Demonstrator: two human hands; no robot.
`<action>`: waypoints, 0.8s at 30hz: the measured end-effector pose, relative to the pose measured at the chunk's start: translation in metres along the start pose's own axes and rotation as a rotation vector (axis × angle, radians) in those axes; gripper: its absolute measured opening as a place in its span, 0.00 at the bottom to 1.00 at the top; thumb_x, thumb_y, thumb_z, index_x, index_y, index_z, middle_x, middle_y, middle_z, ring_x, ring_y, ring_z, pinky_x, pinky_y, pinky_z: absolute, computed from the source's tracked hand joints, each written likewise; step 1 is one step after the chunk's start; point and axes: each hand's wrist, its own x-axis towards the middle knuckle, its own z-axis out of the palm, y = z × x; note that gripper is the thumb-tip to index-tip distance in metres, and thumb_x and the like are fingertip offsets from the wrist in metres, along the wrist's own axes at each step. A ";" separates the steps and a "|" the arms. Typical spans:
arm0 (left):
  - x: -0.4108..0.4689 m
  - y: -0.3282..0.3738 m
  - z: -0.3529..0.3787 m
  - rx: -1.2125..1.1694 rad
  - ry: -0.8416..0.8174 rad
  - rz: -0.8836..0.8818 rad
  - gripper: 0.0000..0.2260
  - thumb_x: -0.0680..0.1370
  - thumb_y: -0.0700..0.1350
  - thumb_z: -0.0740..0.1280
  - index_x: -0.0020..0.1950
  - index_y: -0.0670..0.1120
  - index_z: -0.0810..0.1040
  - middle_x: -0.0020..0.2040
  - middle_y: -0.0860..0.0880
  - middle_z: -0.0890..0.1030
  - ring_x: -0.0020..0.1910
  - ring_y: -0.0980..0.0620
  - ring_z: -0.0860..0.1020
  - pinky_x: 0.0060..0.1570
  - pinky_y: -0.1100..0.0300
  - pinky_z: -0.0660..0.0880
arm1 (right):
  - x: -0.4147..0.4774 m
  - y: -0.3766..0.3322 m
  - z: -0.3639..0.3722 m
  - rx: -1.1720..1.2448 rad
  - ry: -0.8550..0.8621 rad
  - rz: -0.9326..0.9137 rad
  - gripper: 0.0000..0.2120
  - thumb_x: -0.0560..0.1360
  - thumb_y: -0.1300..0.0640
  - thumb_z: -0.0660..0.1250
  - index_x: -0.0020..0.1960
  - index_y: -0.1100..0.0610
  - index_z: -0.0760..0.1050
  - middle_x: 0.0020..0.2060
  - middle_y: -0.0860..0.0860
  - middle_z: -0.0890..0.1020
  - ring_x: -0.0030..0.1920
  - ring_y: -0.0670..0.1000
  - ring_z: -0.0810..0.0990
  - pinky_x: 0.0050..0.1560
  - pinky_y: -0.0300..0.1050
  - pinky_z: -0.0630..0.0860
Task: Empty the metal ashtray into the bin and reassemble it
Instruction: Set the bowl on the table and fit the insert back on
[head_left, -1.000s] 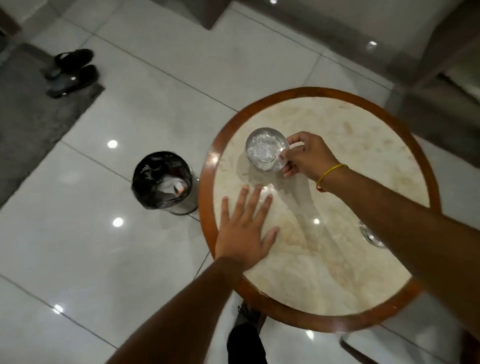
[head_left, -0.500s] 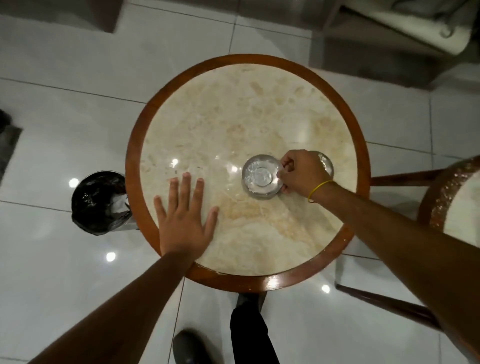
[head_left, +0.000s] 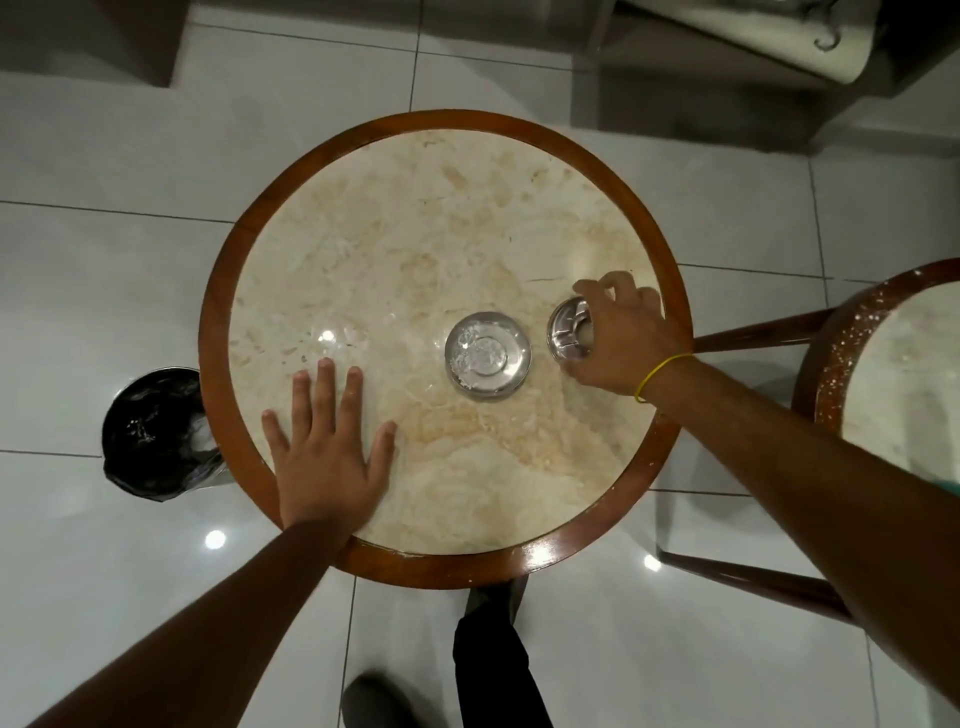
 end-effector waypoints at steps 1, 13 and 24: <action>0.000 -0.001 0.000 0.000 0.001 0.000 0.35 0.86 0.67 0.49 0.90 0.54 0.49 0.91 0.48 0.45 0.90 0.42 0.42 0.85 0.29 0.45 | 0.000 0.001 0.004 0.015 -0.041 0.006 0.44 0.64 0.45 0.78 0.75 0.48 0.63 0.71 0.55 0.64 0.66 0.65 0.67 0.60 0.60 0.77; 0.001 -0.002 0.002 0.012 0.012 0.004 0.35 0.86 0.67 0.49 0.91 0.54 0.49 0.91 0.47 0.46 0.90 0.41 0.44 0.85 0.30 0.45 | 0.000 -0.016 0.009 0.023 0.072 -0.061 0.45 0.60 0.42 0.78 0.73 0.52 0.66 0.63 0.57 0.67 0.60 0.63 0.68 0.58 0.61 0.78; 0.000 -0.005 0.004 0.012 0.014 0.011 0.36 0.86 0.67 0.49 0.91 0.54 0.47 0.91 0.47 0.46 0.90 0.41 0.44 0.85 0.30 0.46 | -0.003 -0.094 0.018 0.033 0.028 -0.275 0.44 0.61 0.43 0.75 0.74 0.51 0.65 0.64 0.54 0.66 0.61 0.60 0.68 0.55 0.59 0.80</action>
